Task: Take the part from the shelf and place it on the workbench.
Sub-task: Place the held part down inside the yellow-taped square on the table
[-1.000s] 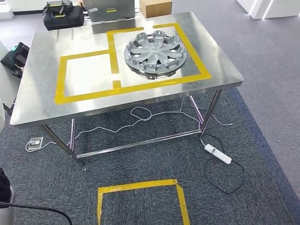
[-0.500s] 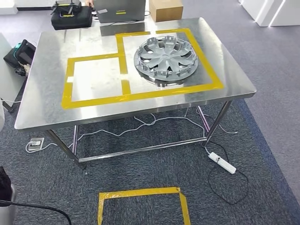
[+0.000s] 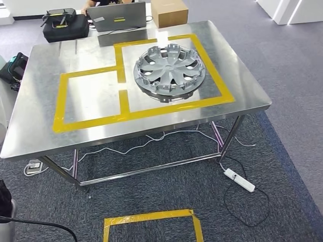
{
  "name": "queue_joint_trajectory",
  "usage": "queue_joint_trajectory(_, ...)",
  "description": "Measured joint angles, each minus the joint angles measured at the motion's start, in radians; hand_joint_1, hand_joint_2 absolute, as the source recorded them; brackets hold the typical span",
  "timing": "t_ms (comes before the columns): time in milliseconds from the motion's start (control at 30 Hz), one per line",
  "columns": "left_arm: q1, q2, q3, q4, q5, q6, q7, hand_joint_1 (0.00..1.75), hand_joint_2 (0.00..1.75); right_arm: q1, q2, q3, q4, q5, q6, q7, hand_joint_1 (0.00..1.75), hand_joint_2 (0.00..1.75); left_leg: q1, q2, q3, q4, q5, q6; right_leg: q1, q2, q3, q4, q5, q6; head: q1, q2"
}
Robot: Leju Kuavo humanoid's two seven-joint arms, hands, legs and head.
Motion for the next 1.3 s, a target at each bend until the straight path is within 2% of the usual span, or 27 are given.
queue_joint_trajectory(67,-0.002,0.000,0.000,0.001,0.000,-0.001,0.001,1.75,1.75,-0.003,0.001,0.000,0.000,0.001,0.000,0.000,0.00,1.75,-0.002,0.005,0.024,-0.077,0.027,0.008,0.003,0.000,0.012,-0.001,-0.018,0.013,-0.003,0.000)
queue_joint_trajectory(133,-0.003,0.000,-0.001,0.001,0.000,-0.002,0.003,1.75,1.75,-0.003,0.001,-0.001,0.000,0.003,-0.002,0.001,0.00,1.75,-0.003,0.006,0.034,-0.091,0.012,0.025,0.006,-0.001,0.022,0.000,-0.028,0.026,-0.004,0.000)
queue_joint_trajectory(200,-0.004,0.000,0.000,0.001,0.001,-0.005,0.006,1.75,1.75,-0.004,0.001,-0.001,0.000,0.006,-0.004,0.000,0.00,1.75,0.000,0.005,0.050,-0.094,0.014,0.041,0.006,-0.003,0.027,0.016,-0.040,0.036,0.001,0.000)
queue_joint_trajectory(233,-0.005,0.000,0.000,0.001,0.002,-0.006,0.007,1.75,1.75,-0.006,0.001,-0.002,0.000,0.008,-0.004,-0.001,0.00,1.75,0.001,0.005,0.059,-0.095,0.012,0.048,0.006,-0.004,0.011,0.048,-0.053,0.040,0.004,0.000)
queue_joint_trajectory(267,-0.006,0.000,0.000,0.001,0.003,-0.007,0.007,1.75,1.75,-0.007,0.001,-0.002,0.000,0.009,-0.005,-0.002,0.00,1.75,0.001,0.005,0.067,-0.095,0.009,0.054,0.005,-0.005,-0.020,0.100,-0.070,0.043,0.006,0.000)
queue_joint_trajectory(333,-0.007,-0.001,0.001,0.001,0.003,-0.008,0.008,1.75,1.75,-0.008,0.001,-0.003,0.000,0.009,-0.005,-0.003,0.00,1.75,0.002,0.005,0.077,-0.096,0.000,0.060,0.004,-0.005,-0.106,0.229,-0.115,0.050,0.010,0.000)
queue_joint_trajectory(367,-0.007,-0.002,0.000,0.001,0.003,-0.008,0.008,1.75,1.75,-0.007,0.001,-0.003,0.000,0.009,-0.005,-0.003,0.00,1.75,0.002,0.004,0.083,-0.096,-0.006,0.061,0.003,-0.005,-0.142,0.269,-0.127,0.052,0.010,0.000)
queue_joint_trajectory(400,-0.007,-0.002,0.001,0.001,0.003,-0.008,0.008,1.75,1.75,-0.005,0.001,-0.004,0.000,0.010,-0.005,-0.003,0.00,1.75,0.002,0.003,0.091,-0.096,-0.013,0.060,0.003,-0.005,-0.163,0.275,-0.120,0.053,0.011,0.000)
queue_joint_trajectory(433,-0.007,-0.002,0.001,0.001,0.004,-0.008,0.008,1.75,1.75,-0.004,0.001,-0.004,0.000,0.010,-0.005,-0.003,0.00,1.75,0.002,0.002,0.101,-0.096,-0.020,0.059,0.002,-0.005,-0.165,0.244,-0.089,0.052,0.011,0.000)
queue_joint_trajectory(500,-0.007,-0.002,0.000,0.001,0.005,-0.008,0.008,1.75,1.75,-0.002,0.001,-0.005,0.000,0.010,-0.005,-0.003,0.00,1.75,0.003,0.000,0.121,-0.097,-0.034,0.053,0.003,-0.005,-0.133,0.118,0.011,0.045,0.012,0.000)
queue_joint_trajectory(533,-0.008,-0.002,0.000,0.001,0.005,-0.008,0.008,1.75,1.75,-0.003,0.002,-0.005,0.000,0.010,-0.005,-0.003,0.00,1.75,0.002,0.000,0.129,-0.097,-0.040,0.048,0.004,-0.006,-0.117,0.065,0.034,0.039,0.013,0.000)
queue_joint_trajectory(567,-0.008,-0.002,0.000,0.001,0.006,-0.008,0.008,1.75,1.75,-0.004,0.002,-0.005,0.000,0.010,-0.005,-0.003,0.00,1.75,0.001,-0.001,0.133,-0.100,-0.045,0.042,0.006,-0.006,-0.104,0.033,0.042,0.032,0.012,0.000)
queue_joint_trajectory(633,-0.006,-0.002,0.001,0.001,0.006,-0.008,0.009,1.75,1.75,-0.005,0.002,-0.005,0.000,0.010,-0.005,-0.003,0.00,1.75,0.000,-0.001,0.140,-0.101,-0.043,0.027,0.008,-0.005,-0.097,0.015,0.034,0.016,0.012,0.000)
queue_joint_trajectory(700,-0.005,-0.001,0.000,0.000,0.006,-0.007,0.010,1.75,1.75,-0.003,0.002,-0.006,0.000,0.010,-0.006,-0.003,0.00,1.75,0.001,-0.001,0.145,-0.091,-0.045,0.016,0.005,-0.005,-0.080,0.004,0.056,0.002,0.010,0.000)
queue_joint_trajectory(733,-0.005,0.000,0.000,0.000,0.006,-0.007,0.010,1.75,1.75,-0.002,0.003,-0.006,0.000,0.010,-0.006,-0.003,0.00,1.75,0.001,0.000,0.137,-0.071,-0.061,0.012,0.003,-0.005,-0.071,0.002,0.061,-0.003,0.007,0.000)
queue_joint_trajectory(767,-0.005,0.001,0.000,0.000,0.006,-0.006,0.010,1.75,1.75,-0.003,0.003,-0.006,0.000,0.010,-0.006,-0.003,0.00,1.75,0.001,0.000,0.118,-0.033,-0.087,0.009,0.002,-0.005,-0.065,0.000,0.062,-0.006,0.004,0.000)
queue_joint_trajectory(833,-0.001,0.002,0.000,0.000,0.006,-0.006,0.010,1.75,1.75,-0.005,0.003,-0.006,0.000,0.011,-0.006,-0.003,0.00,1.75,0.002,0.000,0.049,0.084,-0.148,0.003,0.002,-0.005,-0.064,0.000,0.057,-0.011,0.000,0.000)
queue_joint_trajectory(867,0.003,0.002,0.000,0.000,0.006,-0.005,0.010,1.75,1.75,-0.005,0.003,-0.006,0.000,0.011,-0.006,-0.003,0.00,1.75,0.002,0.000,0.017,0.132,-0.164,0.001,0.002,-0.004,-0.063,0.000,0.055,-0.012,0.000,0.000)
queue_joint_trajectory(900,0.006,0.002,0.001,0.000,0.006,-0.005,0.010,1.75,1.75,-0.004,0.003,-0.006,0.000,0.012,-0.006,-0.003,0.00,1.75,0.002,0.000,-0.004,0.151,-0.161,-0.001,0.002,-0.004,-0.061,0.001,0.052,-0.012,0.000,0.000)
queue_joint_trajectory(933,0.009,0.002,0.001,0.000,0.006,-0.005,0.010,1.75,1.75,-0.003,0.003,-0.006,0.000,0.012,-0.006,-0.003,0.00,1.75,0.002,0.000,-0.006,0.133,-0.135,-0.002,0.002,-0.003,-0.057,0.001,0.048,-0.011,0.000,0.000)
queue_joint_trajectory(1000,0.011,0.003,0.001,-0.001,0.006,-0.005,0.009,1.75,1.75,-0.002,0.003,-0.006,0.000,0.013,-0.006,-0.003,0.00,1.75,0.004,0.002,0.032,0.013,-0.043,-0.002,0.001,-0.002,-0.047,0.001,0.040,-0.005,0.000,0.000)
queue_joint_trajectory(1033,0.012,0.003,0.001,-0.001,0.005,-0.005,0.007,1.75,1.75,-0.003,0.004,-0.006,0.000,0.014,-0.006,-0.003,0.00,1.75,0.003,0.003,0.052,-0.048,-0.016,0.001,0.002,-0.002,-0.043,0.002,0.035,-0.001,0.000,0.000)
queue_joint_trajectory(1067,0.013,0.003,0.001,-0.002,0.001,-0.005,0.004,1.75,1.75,-0.004,0.004,-0.006,0.000,0.015,-0.005,-0.003,0.00,1.75,0.001,0.004,0.066,-0.089,-0.002,0.006,0.002,-0.002,-0.042,0.000,0.032,0.005,0.000,0.000)
queue_joint_trajectory(1100,0.016,0.004,0.002,-0.003,-0.004,-0.006,0.000,1.75,1.75,-0.004,0.004,-0.006,0.000,0.017,-0.005,-0.003,0.00,1.75,0.000,0.004,0.069,-0.108,-0.003,0.013,0.004,-0.002,-0.042,0.000,0.031,0.012,-0.001,0.000)
queue_joint_trajectory(1200,0.024,0.006,0.004,-0.006,-0.020,-0.011,-0.011,1.75,1.75,-0.004,0.004,-0.006,0.000,0.024,-0.002,-0.004,0.00,1.75,0.001,0.001,0.080,-0.115,-0.005,0.040,0.005,-0.004,-0.038,0.008,0.025,0.032,0.001,0.000)
queue_joint_trajectory(1233,0.025,0.006,0.006,-0.008,-0.023,-0.014,-0.013,1.75,1.75,-0.005,0.004,-0.006,0.000,0.026,-0.001,-0.005,0.00,1.75,0.003,0.001,0.089,-0.116,-0.007,0.047,0.004,-0.004,-0.047,0.029,0.015,0.037,0.003,0.000)
queue_joint_trajectory(1300,0.025,0.006,0.007,-0.010,-0.025,-0.018,-0.015,1.75,1.75,-0.007,0.004,-0.006,0.000,0.029,0.000,-0.006,0.00,1.75,0.004,0.001,0.104,-0.117,-0.014,0.055,0.002,-0.006,-0.103,0.132,-0.022,0.043,0.008,0.000)
